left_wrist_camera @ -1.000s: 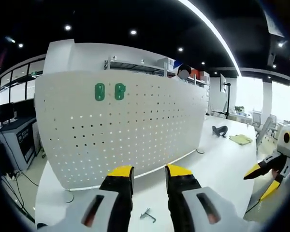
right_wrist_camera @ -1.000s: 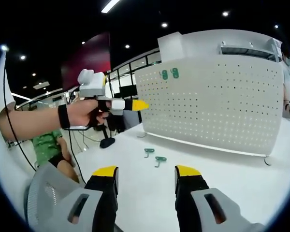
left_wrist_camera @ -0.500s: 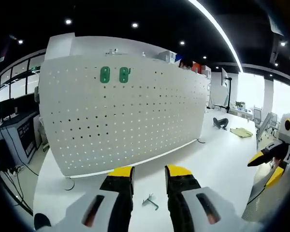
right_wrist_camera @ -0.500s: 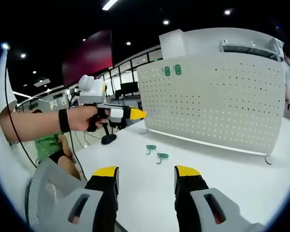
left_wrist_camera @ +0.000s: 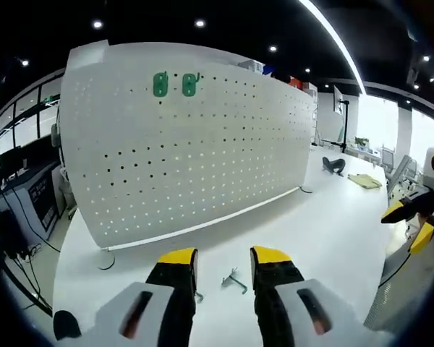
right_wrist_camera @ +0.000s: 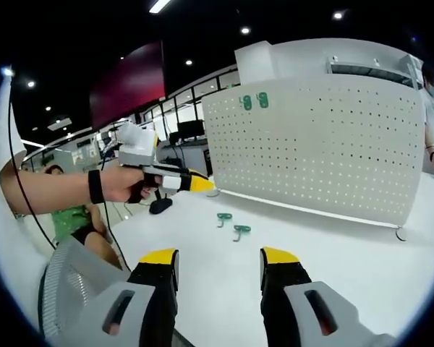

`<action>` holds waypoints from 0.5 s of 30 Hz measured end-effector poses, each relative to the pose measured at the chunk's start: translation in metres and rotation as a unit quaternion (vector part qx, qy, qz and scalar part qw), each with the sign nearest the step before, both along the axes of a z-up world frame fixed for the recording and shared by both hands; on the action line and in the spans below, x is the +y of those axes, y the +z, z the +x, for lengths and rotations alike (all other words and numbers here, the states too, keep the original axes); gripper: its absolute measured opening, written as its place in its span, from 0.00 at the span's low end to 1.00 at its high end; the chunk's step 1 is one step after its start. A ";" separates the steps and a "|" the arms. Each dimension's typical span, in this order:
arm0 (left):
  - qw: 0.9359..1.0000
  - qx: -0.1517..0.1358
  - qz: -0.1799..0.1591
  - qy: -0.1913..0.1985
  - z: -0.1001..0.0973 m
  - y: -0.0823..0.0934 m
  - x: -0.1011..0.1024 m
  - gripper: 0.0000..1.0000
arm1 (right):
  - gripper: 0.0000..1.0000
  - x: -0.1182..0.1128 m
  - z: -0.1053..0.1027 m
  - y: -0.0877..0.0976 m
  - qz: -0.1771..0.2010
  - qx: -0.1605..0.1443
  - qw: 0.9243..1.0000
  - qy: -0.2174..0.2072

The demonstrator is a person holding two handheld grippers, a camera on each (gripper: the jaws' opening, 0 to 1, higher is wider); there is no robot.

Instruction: Insert the hook assembly into the mounting plate slot until the hook locks in place.

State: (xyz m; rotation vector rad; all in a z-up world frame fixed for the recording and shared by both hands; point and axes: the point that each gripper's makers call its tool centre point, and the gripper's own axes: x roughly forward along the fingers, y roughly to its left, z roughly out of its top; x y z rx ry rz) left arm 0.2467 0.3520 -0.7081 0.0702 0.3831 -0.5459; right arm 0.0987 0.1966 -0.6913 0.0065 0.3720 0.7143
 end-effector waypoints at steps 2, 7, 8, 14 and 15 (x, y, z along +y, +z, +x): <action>1.000 0.004 0.003 0.000 0.001 -0.005 0.002 0.32 | 0.45 0.000 0.001 0.000 0.001 0.000 1.000 -0.002; 1.000 0.016 0.024 0.001 0.002 -0.023 0.011 0.36 | 0.45 0.001 0.001 -0.001 0.005 0.001 1.000 -0.005; 0.999 0.016 0.030 -0.004 0.001 -0.024 0.011 0.37 | 0.45 0.001 0.001 -0.003 0.006 0.003 1.000 -0.006; 0.999 0.030 0.038 -0.004 0.001 -0.036 0.017 0.39 | 0.45 0.000 -0.002 -0.006 0.008 0.009 1.000 -0.010; 0.998 0.033 0.044 -0.005 0.002 -0.039 0.018 0.40 | 0.45 -0.001 -0.001 -0.006 0.008 0.009 1.000 -0.011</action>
